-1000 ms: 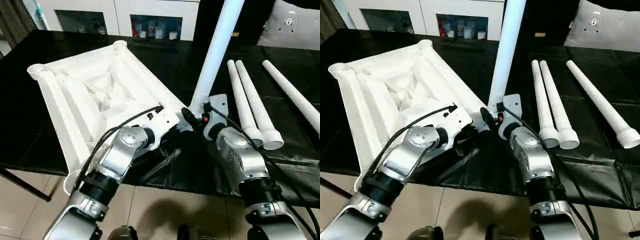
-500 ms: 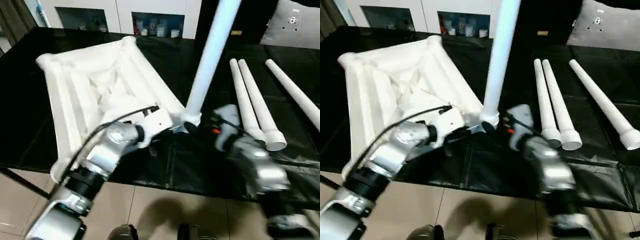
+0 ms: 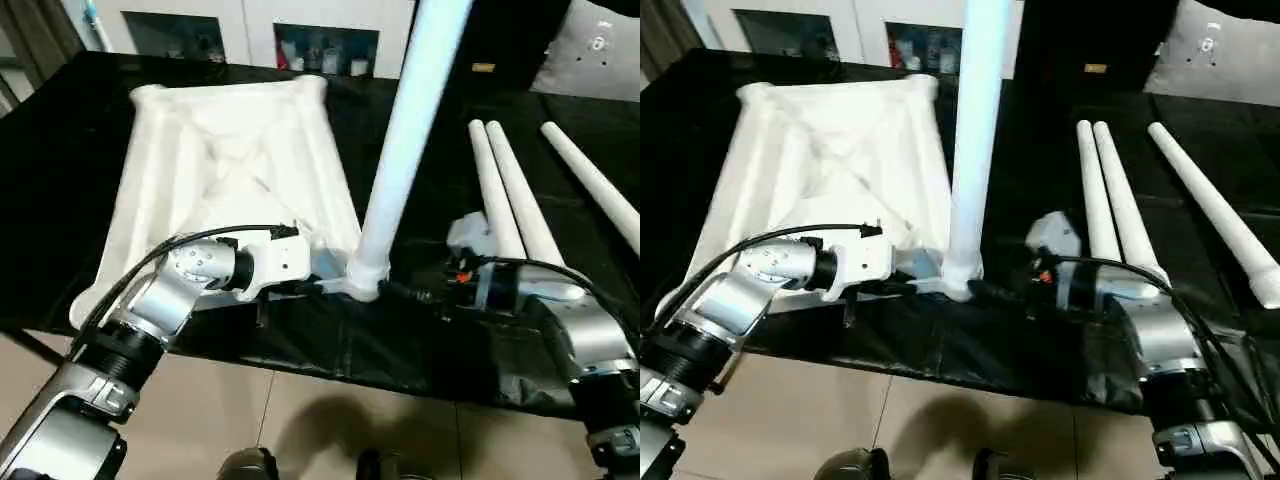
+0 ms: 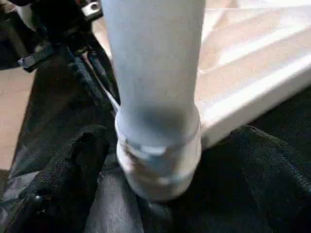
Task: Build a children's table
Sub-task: Rotate leg to tighten
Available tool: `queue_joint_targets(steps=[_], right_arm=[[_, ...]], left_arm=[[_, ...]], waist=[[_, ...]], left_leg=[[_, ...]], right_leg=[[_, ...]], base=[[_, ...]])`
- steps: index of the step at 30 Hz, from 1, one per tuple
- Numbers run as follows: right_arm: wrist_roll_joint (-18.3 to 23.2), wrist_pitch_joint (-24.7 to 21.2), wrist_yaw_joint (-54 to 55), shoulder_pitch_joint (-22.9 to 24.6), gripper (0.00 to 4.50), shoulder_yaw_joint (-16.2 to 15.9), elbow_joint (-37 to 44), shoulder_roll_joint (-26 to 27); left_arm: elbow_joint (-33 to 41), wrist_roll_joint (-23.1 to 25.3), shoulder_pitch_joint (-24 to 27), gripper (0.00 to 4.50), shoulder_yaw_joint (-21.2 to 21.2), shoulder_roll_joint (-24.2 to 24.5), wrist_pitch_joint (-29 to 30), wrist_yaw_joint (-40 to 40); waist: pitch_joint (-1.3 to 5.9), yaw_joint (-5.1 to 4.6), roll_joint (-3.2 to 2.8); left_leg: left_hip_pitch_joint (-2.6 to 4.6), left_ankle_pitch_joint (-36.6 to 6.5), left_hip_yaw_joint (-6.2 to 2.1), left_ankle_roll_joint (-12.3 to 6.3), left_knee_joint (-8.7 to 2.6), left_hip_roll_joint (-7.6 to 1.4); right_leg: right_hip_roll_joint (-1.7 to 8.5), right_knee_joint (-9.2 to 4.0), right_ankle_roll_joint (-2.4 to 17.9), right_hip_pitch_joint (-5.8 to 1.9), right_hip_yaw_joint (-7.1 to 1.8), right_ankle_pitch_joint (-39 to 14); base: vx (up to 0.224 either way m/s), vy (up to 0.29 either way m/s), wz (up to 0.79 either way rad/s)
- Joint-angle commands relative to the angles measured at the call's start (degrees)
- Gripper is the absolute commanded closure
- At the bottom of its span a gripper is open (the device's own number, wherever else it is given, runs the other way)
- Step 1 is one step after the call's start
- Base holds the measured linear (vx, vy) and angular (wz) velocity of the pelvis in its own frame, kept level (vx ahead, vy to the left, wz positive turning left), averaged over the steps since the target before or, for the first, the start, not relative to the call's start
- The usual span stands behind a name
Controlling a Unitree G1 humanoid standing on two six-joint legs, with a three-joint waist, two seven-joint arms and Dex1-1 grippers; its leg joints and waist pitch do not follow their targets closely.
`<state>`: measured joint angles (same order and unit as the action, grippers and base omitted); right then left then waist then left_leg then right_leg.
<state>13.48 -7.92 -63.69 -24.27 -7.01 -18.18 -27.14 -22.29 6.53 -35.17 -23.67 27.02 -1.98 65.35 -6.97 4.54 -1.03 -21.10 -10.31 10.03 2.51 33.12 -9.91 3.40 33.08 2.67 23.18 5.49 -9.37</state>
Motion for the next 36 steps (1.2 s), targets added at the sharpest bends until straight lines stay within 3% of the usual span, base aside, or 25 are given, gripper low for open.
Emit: queue_joint_targets(steps=[1,2,6,17,20,25,28,30,33,35,36], right_arm=[[-0.6,1.0,-1.4,-0.3,0.06,-0.7,0.1,-0.1],[-0.9,1.2,-1.7,-0.5,0.33,-1.3,-0.1,0.1],[0.1,0.6,-2.9,-1.2,0.46,-2.1,-1.4,1.1],[-0.5,1.6,-2.7,-1.7,1.55,-2.4,-3.2,2.3],[-0.4,1.6,-2.7,-1.6,1.67,-2.5,-3.2,2.5],[1.3,-1.3,-2.5,0.2,1.75,-2.4,-0.7,3.5],[-0.5,-5.5,4.0,2.2,1.78,-3.3,1.5,6.0],[-2.1,-7.2,10.3,2.3,1.78,-2.9,0.7,8.9],[-2.6,-7.8,17.7,1.6,1.78,-1.0,-1.5,12.9],[-3.2,-7.6,23.3,0.5,1.78,0.6,-4.1,15.5],[-3.5,-7.1,26.9,-0.3,1.78,1.8,-5.9,16.9]], left_arm=[[-0.8,1.8,0.7,4.5,-4.2,1.0,-0.9,3.6],[-0.5,1.7,0.5,4.5,-4.4,1.1,-1.3,4.2],[-0.6,1.3,0.1,4.5,-4.5,0.8,-2.6,5.9],[-0.9,1.4,0.0,4.5,-4.7,0.6,-3.2,6.4],[-1.0,1.5,0.1,4.5,-4.5,0.5,-3.1,6.5],[0.0,0.1,1.3,4.5,-3.4,-0.2,-0.8,5.8],[2.8,-1.4,2.8,4.5,-1.4,-2.8,4.8,1.5],[3.9,-1.5,3.3,4.5,-0.1,-5.5,8.5,-3.2],[4.5,-1.5,3.4,4.5,1.7,-9.9,13.3,-9.7],[4.5,-1.7,3.3,4.5,2.9,-13.7,16.6,-14.7],[4.2,-1.7,3.1,4.5,3.5,-15.9,18.2,-17.4]], waist=[[4.47,0.05,0.38],[4.49,0.17,0.39],[4.63,0.48,0.33],[4.75,0.54,0.35],[4.77,0.53,0.35],[4.89,0.62,0.3],[5.01,0.53,0.28],[4.68,0.26,0.16],[4.08,-0.28,0.33],[3.88,-1.03,0.41],[3.88,-1.03,0.41]], left_leg=[[0.54,-7.2,-1.1,-6.41,-3.39,-3.79],[0.53,-7.1,-1.08,-6.46,-3.37,-3.8],[0.49,-6.2,-1.06,-6.63,-3.3,-3.84],[0.45,-6.1,-1.11,-6.3,-3.27,-3.82],[0.44,-6.1,-1.1,-6.33,-3.24,-3.79],[0.41,-5.7,-1.09,-6.37,-3.18,-3.79],[0.4,-4.9,-1.15,-6.31,-3.23,-3.95],[0.6,-7.0,-1.13,-5.24,-3.43,-3.79],[0.87,-11.8,-1.3,-2.63,-3.63,-3.42],[1.13,-14.4,-1.48,-1.74,-3.69,-3.21],[1.13,-14.4,-1.48,-1.74,-3.69,-3.21]], right_leg=[[5.76,-3.28,12.0,-3.32,-3.76,-12.6],[5.79,-3.28,12.0,-3.29,-3.8,-12.5],[5.77,-3.04,12.5,-3.32,-3.74,-10.9],[5.73,-2.9,12.6,-3.46,-3.73,-10.4],[5.71,-2.89,12.6,-3.48,-3.71,-10.5],[5.76,-2.78,12.7,-3.55,-3.7,-10.1],[5.77,-2.57,13.2,-3.61,-3.73,-8.8],[5.78,-3.16,12.8,-3.36,-3.7,-12.5],[6.09,-4.81,8.8,-3.26,-3.46,-25.4],[6.06,-5.56,6.9,-3.04,-3.24,-30.6],[6.06,-5.56,6.9,-3.04,-3.24,-30.6]], base=[[0.0,0.0,0.0],[0.0,0.0,0.0],[0.0,0.0,0.0],[0.0,0.0,0.0],[0.0,0.0,0.0],[0.0,0.0,0.0],[0.0,0.0,0.0],[0.0,0.0,0.0],[0.0,0.0,0.0],[0.0,0.0,0.0],[0.0,0.0,0.0]])
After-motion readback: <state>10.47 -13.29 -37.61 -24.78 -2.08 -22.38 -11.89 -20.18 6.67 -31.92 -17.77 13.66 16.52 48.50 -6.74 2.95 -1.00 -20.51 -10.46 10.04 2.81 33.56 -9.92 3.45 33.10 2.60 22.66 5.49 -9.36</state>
